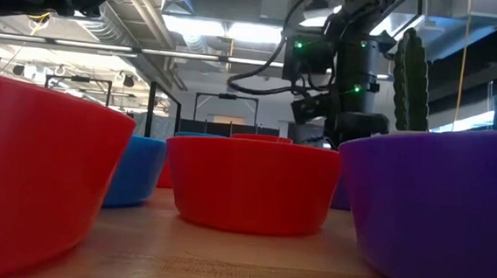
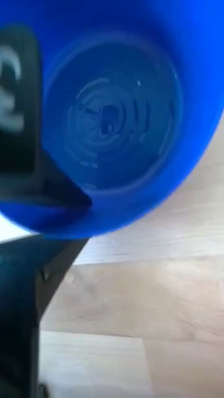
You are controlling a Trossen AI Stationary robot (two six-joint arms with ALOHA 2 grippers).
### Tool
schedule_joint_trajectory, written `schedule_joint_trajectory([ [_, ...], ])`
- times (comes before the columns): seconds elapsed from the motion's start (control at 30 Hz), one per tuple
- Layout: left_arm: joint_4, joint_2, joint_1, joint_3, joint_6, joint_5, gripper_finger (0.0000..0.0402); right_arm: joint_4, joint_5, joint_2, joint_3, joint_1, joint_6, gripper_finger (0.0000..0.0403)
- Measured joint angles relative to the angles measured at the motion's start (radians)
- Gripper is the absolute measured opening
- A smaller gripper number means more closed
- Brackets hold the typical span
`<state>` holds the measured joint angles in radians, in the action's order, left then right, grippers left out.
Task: Pick & Place Mini bowls
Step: Put the purple bowl on the shelf
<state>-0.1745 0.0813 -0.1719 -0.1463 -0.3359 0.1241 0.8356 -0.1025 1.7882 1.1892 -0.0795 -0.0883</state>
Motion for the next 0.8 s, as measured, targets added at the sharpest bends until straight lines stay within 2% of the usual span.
schedule_joint_trajectory([
  [0.07, 0.0, 0.0, 0.0, 0.0, 0.0, 0.0, 0.0007, -0.001, 0.016, -0.006, 0.001, -0.007, 0.006, 0.0014],
  [0.27, 0.0, 0.0, 0.0, 0.0, 0.0, 0.0, 0.0003, -0.007, 0.007, -0.004, 0.002, -0.021, 0.016, 0.0027],
  [0.4, 0.0, 0.0, 0.0, 0.0, 0.0, 0.0, 0.0006, 0.0, 0.01, -0.003, 0.035, -0.021, 0.034, 0.0009],
  [0.53, 0.0, 0.0, 0.0, 0.0, 0.0, 0.0, 0.0008, -0.027, 0.013, -0.019, 0.09, -0.018, 0.079, 0.0009],
  [0.8, 0.002, 0.0, 0.0, 0.0, 0.0, 0.0, 0.0002, -0.118, 0.073, -0.2, 0.096, -0.017, 0.11, 0.0005],
])
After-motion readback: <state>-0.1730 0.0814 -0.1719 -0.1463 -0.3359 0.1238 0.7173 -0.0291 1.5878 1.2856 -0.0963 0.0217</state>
